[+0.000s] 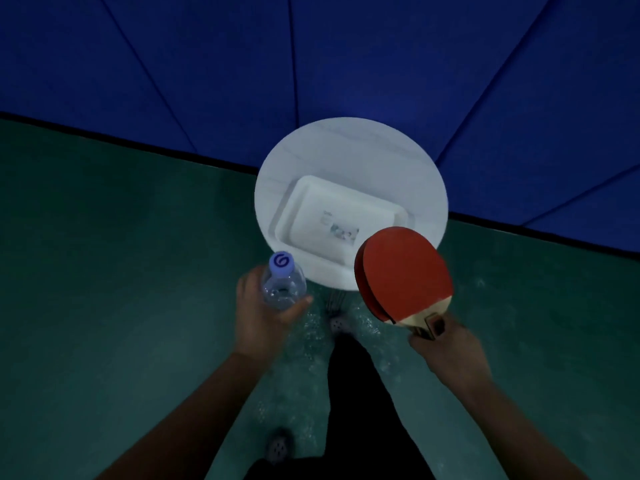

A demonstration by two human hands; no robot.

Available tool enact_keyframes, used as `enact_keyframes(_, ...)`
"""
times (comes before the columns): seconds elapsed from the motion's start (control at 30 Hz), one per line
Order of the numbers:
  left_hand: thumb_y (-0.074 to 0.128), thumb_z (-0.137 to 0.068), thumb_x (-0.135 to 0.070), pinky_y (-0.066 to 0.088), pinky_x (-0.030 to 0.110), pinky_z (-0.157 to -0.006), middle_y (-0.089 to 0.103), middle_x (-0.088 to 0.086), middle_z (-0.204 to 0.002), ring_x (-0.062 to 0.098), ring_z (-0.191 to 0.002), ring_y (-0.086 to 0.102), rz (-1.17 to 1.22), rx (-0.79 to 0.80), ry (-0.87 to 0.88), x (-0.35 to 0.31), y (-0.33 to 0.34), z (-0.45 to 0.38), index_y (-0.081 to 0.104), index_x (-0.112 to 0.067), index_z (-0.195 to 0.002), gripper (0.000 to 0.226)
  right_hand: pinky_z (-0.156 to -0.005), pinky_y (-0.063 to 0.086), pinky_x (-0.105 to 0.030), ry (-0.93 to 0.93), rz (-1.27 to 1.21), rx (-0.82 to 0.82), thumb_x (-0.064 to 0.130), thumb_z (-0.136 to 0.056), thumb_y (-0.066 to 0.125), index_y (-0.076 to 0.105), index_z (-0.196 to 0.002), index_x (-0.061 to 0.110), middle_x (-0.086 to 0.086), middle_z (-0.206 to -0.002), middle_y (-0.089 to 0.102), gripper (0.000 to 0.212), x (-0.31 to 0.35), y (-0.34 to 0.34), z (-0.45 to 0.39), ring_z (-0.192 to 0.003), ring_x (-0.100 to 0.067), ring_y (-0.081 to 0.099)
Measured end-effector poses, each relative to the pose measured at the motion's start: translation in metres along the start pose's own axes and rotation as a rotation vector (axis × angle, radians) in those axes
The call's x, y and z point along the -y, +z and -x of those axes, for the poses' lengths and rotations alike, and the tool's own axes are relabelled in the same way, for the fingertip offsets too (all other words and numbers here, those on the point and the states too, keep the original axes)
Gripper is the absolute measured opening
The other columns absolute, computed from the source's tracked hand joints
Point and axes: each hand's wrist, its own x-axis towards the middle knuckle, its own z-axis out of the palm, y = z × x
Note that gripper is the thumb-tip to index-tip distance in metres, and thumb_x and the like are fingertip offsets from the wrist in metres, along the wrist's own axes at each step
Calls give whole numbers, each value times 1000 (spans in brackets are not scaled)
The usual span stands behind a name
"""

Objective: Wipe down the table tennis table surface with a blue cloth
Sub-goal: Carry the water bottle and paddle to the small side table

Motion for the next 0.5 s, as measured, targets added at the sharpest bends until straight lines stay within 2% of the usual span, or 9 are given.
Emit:
enact_keyframes(0.03, 91, -61, -47, 56, 54, -83, 66, 6, -110, 33, -104, 64, -36, -7, 12, -6, 15, -25, 62, -29, -115, 64, -58, 50, -34, -2, 13, 10, 39, -76, 75, 51, -84, 24, -1, -75, 64, 30, 10, -9, -28, -68, -24, 64)
enact_keyframes(0.07, 91, -63, -48, 56, 55, -80, 67, 7, -107, 34, -101, 65, -47, -13, 5, -12, 30, -49, 64, -22, -114, 64, -59, 52, -35, -9, 24, 17, 40, -76, 75, 52, -85, 23, -1, -76, 64, 29, 20, -18, -55, -69, -24, 64)
enact_keyframes(0.13, 93, -67, -33, 59, 42, -78, 71, 6, -102, 26, -96, 69, -14, -1, -18, -27, 60, -94, 67, -16, -109, 52, -63, 54, -37, -31, 43, 25, 39, -76, 75, 54, -87, 22, 2, -77, 63, 29, 41, -34, -107, -72, -24, 63)
enact_keyframes(0.2, 93, -66, -18, 55, 25, -79, 72, -2, -104, 16, -98, 69, 11, -1, -21, -41, 92, -138, 67, -22, -109, 51, -64, 48, -33, -58, 54, 24, 36, -78, 75, 54, -90, 21, 8, -76, 57, 28, 63, -46, -162, -75, -24, 60)
enact_keyframes(0.3, 96, -61, -29, 53, 19, -84, 67, -9, -115, 6, -105, 64, -6, -22, 16, -50, 134, -205, 61, -28, -122, 70, -64, 41, -30, -90, 63, 28, 34, -79, 75, 54, -94, 20, 11, -75, 54, 29, 92, -53, -240, -77, -23, 56)
enact_keyframes(0.37, 96, -62, -22, 50, 10, -77, 68, -20, -104, -3, -97, 64, -22, -27, 63, -52, 158, -251, 61, -38, -111, 62, -63, 43, -30, -108, 50, 24, 35, -79, 74, 56, -94, 19, 8, -77, 58, 29, 108, -52, -289, -75, -20, 58)
enact_keyframes(0.43, 94, -64, -13, 49, 7, -72, 67, -30, -92, -7, -89, 64, -76, -16, 125, -54, 179, -296, 58, -41, -97, 56, -64, 44, -30, -130, 45, 17, 35, -79, 75, 55, -92, 19, 6, -78, 58, 29, 124, -48, -333, -74, -20, 58)
enact_keyframes(0.5, 94, -64, -17, 51, 10, -74, 67, -26, -93, -4, -90, 64, -118, -4, 152, -50, 196, -335, 58, -40, -97, 54, -66, 43, -30, -153, 55, 8, 34, -79, 76, 53, -90, 19, 5, -77, 56, 30, 136, -43, -373, -75, -22, 57)
